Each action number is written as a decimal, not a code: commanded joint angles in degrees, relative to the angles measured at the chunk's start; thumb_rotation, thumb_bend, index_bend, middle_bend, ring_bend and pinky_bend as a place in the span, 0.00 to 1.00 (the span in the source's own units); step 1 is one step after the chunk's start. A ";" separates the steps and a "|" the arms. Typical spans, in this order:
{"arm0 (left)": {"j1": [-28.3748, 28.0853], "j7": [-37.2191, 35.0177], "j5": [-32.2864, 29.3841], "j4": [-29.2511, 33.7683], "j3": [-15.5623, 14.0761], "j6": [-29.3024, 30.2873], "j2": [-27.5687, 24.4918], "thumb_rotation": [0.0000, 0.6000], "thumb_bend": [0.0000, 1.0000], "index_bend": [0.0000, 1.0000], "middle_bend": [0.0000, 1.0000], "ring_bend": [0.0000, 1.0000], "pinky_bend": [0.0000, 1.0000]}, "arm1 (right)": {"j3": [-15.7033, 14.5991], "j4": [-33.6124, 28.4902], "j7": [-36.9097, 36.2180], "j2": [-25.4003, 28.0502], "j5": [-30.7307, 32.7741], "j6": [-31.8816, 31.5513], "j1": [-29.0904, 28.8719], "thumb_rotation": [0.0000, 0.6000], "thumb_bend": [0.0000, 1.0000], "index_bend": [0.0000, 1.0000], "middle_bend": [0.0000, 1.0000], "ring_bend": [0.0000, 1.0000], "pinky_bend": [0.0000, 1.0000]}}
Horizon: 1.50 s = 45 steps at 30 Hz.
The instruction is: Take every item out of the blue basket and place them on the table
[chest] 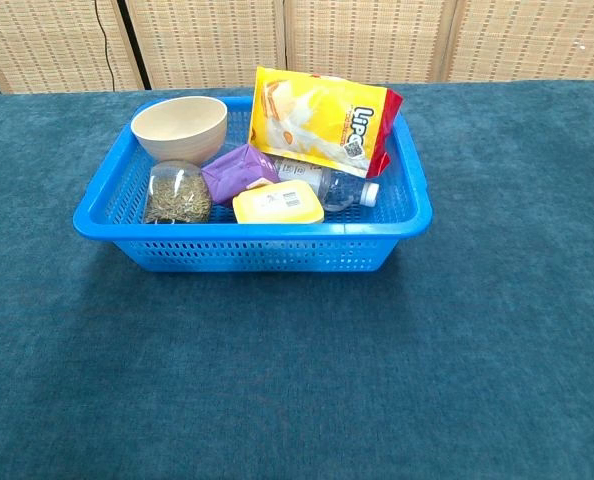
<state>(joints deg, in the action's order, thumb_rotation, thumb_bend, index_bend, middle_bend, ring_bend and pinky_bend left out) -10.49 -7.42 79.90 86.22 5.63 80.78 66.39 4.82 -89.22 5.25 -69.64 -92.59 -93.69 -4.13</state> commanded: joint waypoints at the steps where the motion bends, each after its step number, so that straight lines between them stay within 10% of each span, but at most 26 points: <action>1: 0.08 -0.22 -0.01 -0.14 0.01 -0.09 -0.07 1.00 0.23 0.00 0.00 0.00 0.00 | -0.22 -0.48 0.04 0.45 0.16 0.44 0.07 1.00 0.00 0.00 0.00 0.00 0.00; 14: -7.31 2.65 4.35 4.58 2.75 -5.16 0.63 1.00 0.23 0.00 0.00 0.00 0.00 | -0.28 -1.93 -0.91 1.91 1.31 1.91 0.07 1.00 0.00 0.00 0.00 0.00 0.00; 25: -20.59 21.95 -8.40 5.82 8.04 -20.44 7.65 1.00 0.24 0.20 0.08 0.13 0.02 | 0.35 -1.67 -2.11 2.31 3.25 3.71 -0.45 1.00 0.00 0.00 0.00 0.00 0.00; 45: -29.85 35.80 -16.88 -2.27 9.25 -20.88 21.43 1.00 0.30 0.38 0.23 0.25 0.12 | 0.99 -1.10 -4.11 2.78 5.68 6.02 -1.11 1.00 0.00 0.00 0.00 0.00 0.00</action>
<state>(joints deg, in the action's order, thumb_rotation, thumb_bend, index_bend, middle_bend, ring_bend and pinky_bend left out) -39.77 27.88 63.64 84.58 14.86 60.01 87.09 5.80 -90.34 1.16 -66.86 -86.95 -87.69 -5.22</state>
